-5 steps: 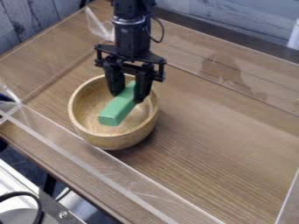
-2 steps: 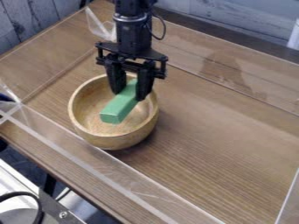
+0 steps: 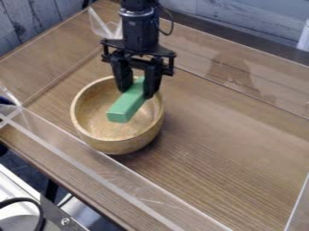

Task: Remove the green block from inside the brown bowl and put it on the table

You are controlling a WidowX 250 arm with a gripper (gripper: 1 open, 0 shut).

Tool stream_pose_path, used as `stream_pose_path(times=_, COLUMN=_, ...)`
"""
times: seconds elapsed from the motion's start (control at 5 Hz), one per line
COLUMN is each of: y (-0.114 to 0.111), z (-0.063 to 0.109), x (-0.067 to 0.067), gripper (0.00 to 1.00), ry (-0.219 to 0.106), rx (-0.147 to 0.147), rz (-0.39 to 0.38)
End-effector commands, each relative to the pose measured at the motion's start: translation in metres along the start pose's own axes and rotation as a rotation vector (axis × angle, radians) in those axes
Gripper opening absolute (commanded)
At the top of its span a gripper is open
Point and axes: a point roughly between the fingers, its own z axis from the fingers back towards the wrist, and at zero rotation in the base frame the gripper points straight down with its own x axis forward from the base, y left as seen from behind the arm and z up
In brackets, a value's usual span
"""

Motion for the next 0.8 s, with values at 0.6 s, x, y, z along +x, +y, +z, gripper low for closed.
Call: stream_pose_path(times=0.6, y=-0.048, z=0.013, x=0.015, gripper=0.00, ry=-0.063, rx=-0.032, rz=-0.044)
